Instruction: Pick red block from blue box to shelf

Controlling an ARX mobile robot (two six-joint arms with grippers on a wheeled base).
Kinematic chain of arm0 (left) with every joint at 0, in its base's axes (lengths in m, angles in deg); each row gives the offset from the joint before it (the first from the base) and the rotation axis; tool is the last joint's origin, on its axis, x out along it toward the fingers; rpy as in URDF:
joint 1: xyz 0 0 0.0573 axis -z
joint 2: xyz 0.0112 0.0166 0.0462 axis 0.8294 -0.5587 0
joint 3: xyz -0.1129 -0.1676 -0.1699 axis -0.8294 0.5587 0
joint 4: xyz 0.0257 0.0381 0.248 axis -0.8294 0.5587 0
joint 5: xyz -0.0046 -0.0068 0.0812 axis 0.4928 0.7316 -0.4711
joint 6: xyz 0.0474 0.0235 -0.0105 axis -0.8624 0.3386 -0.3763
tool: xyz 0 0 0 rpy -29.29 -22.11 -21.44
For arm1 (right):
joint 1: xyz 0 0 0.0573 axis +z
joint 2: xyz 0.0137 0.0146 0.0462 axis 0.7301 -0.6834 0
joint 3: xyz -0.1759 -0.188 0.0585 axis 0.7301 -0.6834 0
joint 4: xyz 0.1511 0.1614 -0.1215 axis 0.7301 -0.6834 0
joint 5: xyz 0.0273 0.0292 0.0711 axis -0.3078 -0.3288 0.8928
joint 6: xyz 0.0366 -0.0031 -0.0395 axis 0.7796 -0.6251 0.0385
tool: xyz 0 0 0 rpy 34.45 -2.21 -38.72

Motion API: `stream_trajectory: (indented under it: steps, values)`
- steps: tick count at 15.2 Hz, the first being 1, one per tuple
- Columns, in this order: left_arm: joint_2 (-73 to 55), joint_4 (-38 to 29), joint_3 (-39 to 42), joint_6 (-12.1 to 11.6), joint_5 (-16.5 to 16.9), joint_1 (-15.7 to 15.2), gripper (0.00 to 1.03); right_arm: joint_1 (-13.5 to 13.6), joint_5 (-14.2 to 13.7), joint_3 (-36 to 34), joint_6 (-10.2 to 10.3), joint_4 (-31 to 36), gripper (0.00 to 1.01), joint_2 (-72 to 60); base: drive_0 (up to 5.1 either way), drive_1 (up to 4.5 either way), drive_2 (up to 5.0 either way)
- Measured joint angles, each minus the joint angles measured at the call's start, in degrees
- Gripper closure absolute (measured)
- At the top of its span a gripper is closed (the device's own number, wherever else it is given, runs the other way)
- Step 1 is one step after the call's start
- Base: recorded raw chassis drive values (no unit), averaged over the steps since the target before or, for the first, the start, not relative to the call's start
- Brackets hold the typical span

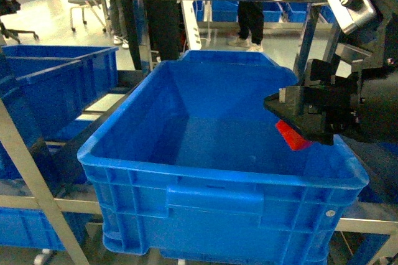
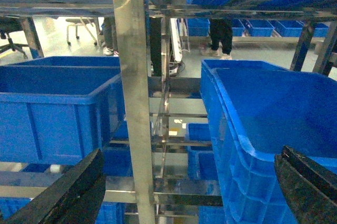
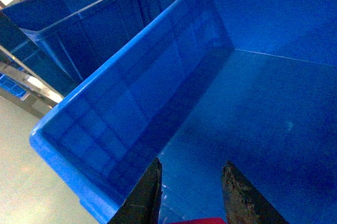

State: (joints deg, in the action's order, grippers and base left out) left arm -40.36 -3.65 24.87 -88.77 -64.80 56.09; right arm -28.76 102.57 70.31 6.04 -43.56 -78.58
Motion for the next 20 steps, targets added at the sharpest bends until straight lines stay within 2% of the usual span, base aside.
stream_trajectory:
  steps: [9,19,20]
  values:
    - [0.0,0.0,0.0,0.0,0.0,0.0,0.05,3.7,-3.3,7.9,-1.0,0.9,0.73,-13.8,0.0,0.0,0.0]
    - [0.0,0.0,0.0,0.0,0.0,0.0,0.05,4.7,-6.3,12.9,-4.0,2.2,0.73,-21.5,0.0,0.0,0.0]
    - [0.0,0.0,0.0,0.0,0.0,0.0,0.05,4.1,-6.8,16.4,-4.5,1.1,0.73,-23.8,0.0,0.0,0.0]
